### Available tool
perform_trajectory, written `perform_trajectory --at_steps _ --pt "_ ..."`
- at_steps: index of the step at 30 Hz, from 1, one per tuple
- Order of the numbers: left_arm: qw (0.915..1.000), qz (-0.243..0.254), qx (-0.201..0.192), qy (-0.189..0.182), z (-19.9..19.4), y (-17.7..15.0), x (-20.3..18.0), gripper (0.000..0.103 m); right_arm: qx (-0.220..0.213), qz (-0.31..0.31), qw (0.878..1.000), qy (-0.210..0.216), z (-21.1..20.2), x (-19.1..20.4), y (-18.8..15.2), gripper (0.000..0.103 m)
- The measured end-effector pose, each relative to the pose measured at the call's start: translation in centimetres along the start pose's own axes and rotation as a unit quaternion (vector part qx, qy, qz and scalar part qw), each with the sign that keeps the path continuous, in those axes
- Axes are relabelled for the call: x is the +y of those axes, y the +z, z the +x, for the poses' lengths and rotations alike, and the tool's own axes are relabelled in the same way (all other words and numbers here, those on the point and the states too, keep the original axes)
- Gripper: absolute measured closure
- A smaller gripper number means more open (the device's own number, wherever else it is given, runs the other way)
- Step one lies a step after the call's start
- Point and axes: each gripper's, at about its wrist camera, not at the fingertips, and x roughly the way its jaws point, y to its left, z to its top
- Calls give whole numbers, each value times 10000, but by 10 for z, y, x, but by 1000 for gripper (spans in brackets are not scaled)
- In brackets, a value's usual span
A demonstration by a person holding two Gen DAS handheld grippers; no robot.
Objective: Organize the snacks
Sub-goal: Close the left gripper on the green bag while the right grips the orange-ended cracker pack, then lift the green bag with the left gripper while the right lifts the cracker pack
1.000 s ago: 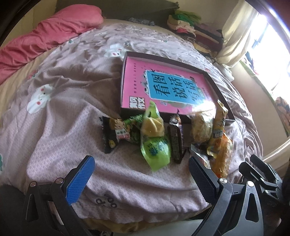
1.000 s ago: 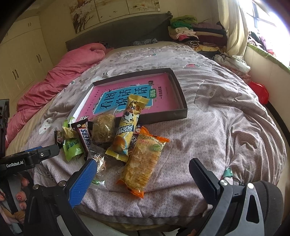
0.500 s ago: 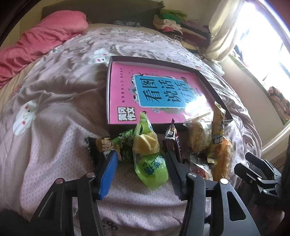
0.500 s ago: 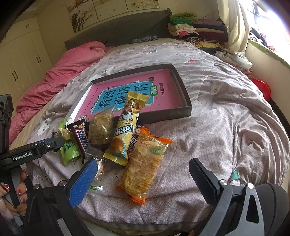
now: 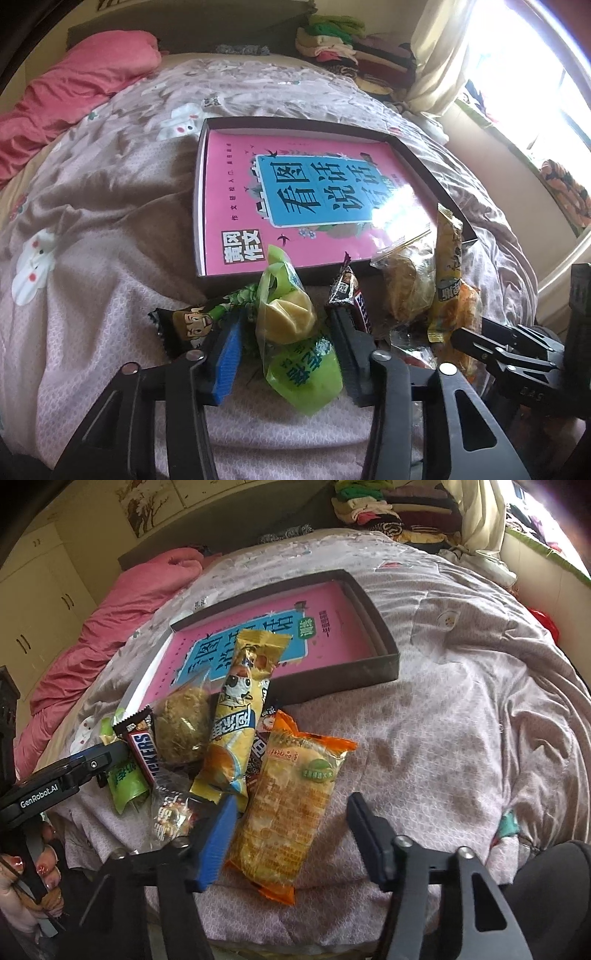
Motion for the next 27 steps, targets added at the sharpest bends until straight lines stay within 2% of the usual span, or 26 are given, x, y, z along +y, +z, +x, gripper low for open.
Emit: perform_trajectory --at_steps 5,13,21,27 --pt "10000 21 -7 -28 4 2 -1 69 13 -120 9999 109 7 3 1 61" --pt "9996 -79 -13 -275 5 0 4 69 -129 -30 9993 338 4 -2 4 68" --pt "9991 -157 -86 -374 -7 -4 9 69 -361 93 9979 531 -6 -10 9 70" --pt "9985 -250 -303 -385 -23 -2 17 69 -553 240 9969 511 -14 -20 13 70"
